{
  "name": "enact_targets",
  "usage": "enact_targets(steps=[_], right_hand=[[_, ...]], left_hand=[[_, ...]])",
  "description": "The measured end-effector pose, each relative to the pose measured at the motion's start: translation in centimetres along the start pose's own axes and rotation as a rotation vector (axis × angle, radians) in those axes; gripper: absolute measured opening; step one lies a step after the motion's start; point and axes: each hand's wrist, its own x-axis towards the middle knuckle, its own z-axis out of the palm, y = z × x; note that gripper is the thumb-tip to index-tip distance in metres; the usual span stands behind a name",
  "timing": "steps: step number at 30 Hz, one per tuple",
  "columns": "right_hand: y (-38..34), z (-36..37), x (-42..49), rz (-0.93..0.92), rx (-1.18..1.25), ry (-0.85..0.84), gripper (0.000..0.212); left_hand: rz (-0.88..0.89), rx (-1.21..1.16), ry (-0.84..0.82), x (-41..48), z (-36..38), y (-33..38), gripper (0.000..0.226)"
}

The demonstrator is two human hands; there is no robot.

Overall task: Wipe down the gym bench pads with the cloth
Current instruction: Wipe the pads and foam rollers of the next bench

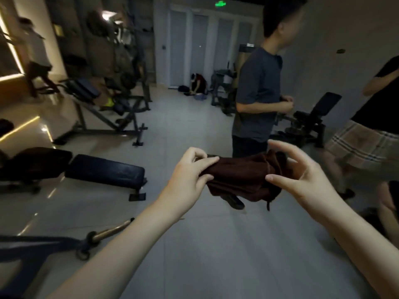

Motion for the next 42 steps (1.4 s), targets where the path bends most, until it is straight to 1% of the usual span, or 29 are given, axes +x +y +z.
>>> enact_targets(steps=[2, 4, 6, 8, 11, 13, 16, 19, 22, 23, 25, 26, 28, 29, 32, 34, 37, 39, 40, 42], right_hand=[[0.8, 1.8, 4.4, -0.074, -0.118, -0.064, 0.054], [1.4, 4.0, 9.4, -0.147, -0.249, -0.094, 0.043], [1.7, 6.7, 14.9, -0.26, -0.386, -0.108, 0.033], [1.5, 10.0, 20.4, -0.38, -0.5, -0.137, 0.028], [1.1, 14.6, 28.0, -0.452, -0.594, -0.202, 0.016], [0.8, 17.4, 32.6, -0.464, -0.59, -0.276, 0.01], [-0.3, 21.3, 38.3, -0.411, -0.464, -0.402, 0.016], [-0.5, 24.4, 43.5, -0.357, -0.246, -0.515, 0.019], [-0.7, 27.4, 49.2, -0.246, 0.003, -0.634, 0.025], [-0.6, 28.4, 51.2, -0.213, 0.08, -0.667, 0.024], [-0.1, 30.4, 55.4, -0.161, 0.234, -0.756, 0.012], [0.2, 31.4, 57.8, -0.148, 0.288, -0.795, 0.012], [1.0, 33.7, 62.6, -0.148, 0.35, -0.864, 0.02], [1.3, 34.8, 64.9, -0.156, 0.378, -0.893, 0.021], [1.9, 38.0, 71.8, -0.161, 0.439, -0.976, 0.009], [1.9, 40.0, 76.3, -0.154, 0.451, -1.024, 0.006], [1.8, 44.1, 82.1, -0.096, 0.504, -1.11, 0.012], [1.4, 47.9, 84.8, 0.0, 0.557, -1.167, 0.005], [1.3, 49.8, 86.1, 0.077, 0.586, -1.19, 0.011], [0.5, 53.9, 87.8, 0.231, 0.639, -1.252, 0.034]], left_hand=[[-0.021, 0.106, 0.007, 2.5, -1.4, -2.4, 0.037], [-0.041, 0.182, 0.023, 5.3, -3.3, -5.3, 0.031], [-0.032, 0.247, 0.057, 8.1, -5.4, -8.8, 0.026], [-0.033, 0.301, 0.102, 10.9, -7.8, -12.5, 0.023], [-0.087, 0.355, 0.148, 14.8, -11.6, -17.9, 0.02], [-0.124, 0.393, 0.155, 16.9, -14.1, -21.3, 0.02], [-0.189, 0.367, 0.176, 19.6, -17.1, -25.8, 0.018], [-0.264, 0.256, 0.235, 22.2, -19.1, -29.6, 0.013], [-0.299, 0.147, 0.304, 25.3, -20.5, -33.2, 0.012], [-0.314, 0.076, 0.332, 26.3, -20.9, -34.0, 0.012], [-0.326, -0.069, 0.381, 28.4, -21.7, -36.1, 0.012], [-0.327, -0.101, 0.396, 29.5, -22.1, -37.3, 0.011], [-0.333, -0.092, 0.407, 31.8, -22.7, -39.8, 0.009], [-0.333, -0.069, 0.411, 33.1, -23.0, -41.1, 0.009], [-0.357, 0.03, 0.447, 37.3, -24.2, -44.6, 0.011], [-0.387, 0.103, 0.476, 39.8, -25.1, -47.0, 0.011], [-0.474, 0.103, 0.522, 42.5, -26.7, -50.9, 0.01], [-0.566, -0.059, 0.629, 43.6, -27.7, -53.3, 0.01], [-0.631, -0.209, 0.696, 43.9, -28.3, -54.3, 0.012], [-0.728, -0.538, 0.838, 44.0, -29.7, -56.5, 0.023]])
